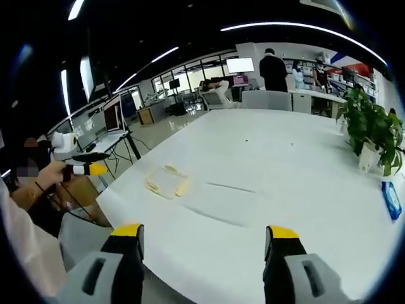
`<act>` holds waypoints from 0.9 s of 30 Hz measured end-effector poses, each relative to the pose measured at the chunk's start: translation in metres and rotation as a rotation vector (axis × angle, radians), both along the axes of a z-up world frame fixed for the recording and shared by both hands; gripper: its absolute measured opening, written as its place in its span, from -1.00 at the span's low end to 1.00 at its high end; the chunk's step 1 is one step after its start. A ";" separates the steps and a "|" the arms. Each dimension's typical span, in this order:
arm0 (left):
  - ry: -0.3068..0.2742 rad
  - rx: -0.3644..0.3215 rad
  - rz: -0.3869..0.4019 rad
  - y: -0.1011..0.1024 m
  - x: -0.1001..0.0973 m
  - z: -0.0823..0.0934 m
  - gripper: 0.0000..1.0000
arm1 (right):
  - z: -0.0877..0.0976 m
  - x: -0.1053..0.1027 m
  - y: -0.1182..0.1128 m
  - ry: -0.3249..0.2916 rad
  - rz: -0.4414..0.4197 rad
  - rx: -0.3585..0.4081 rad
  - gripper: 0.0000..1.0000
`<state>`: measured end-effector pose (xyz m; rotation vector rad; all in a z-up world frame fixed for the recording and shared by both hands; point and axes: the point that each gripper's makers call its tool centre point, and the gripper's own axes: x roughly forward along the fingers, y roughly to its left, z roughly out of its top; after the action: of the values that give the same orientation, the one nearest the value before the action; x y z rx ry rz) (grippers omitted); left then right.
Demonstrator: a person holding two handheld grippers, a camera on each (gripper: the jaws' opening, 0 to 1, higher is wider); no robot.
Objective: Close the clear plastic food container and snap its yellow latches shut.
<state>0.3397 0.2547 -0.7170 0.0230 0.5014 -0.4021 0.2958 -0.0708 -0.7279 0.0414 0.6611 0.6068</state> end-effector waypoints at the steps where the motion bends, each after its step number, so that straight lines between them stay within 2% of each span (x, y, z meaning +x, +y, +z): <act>1: 0.003 -0.003 -0.001 0.000 0.001 -0.001 0.75 | -0.001 0.002 0.002 0.002 0.005 0.000 0.56; 8: 0.016 0.010 -0.016 0.000 0.007 -0.006 0.75 | -0.002 0.012 0.003 0.000 0.023 -0.018 0.56; 15: 0.032 0.067 -0.064 0.002 0.014 -0.014 0.74 | -0.006 0.021 0.012 0.009 0.049 -0.031 0.56; 19: 0.045 0.077 -0.084 0.001 0.016 -0.018 0.72 | -0.006 0.024 0.021 0.007 0.068 -0.033 0.56; 23: 0.031 0.112 -0.086 0.003 0.019 -0.017 0.65 | -0.004 0.026 0.024 0.000 0.082 -0.044 0.56; 27: 0.075 0.117 -0.105 0.004 0.019 -0.025 0.66 | -0.008 0.030 0.024 0.005 0.094 -0.051 0.56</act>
<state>0.3588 0.2584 -0.7423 0.1478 0.5992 -0.4770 0.3261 -0.0466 -0.7354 -0.0363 0.6865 0.6803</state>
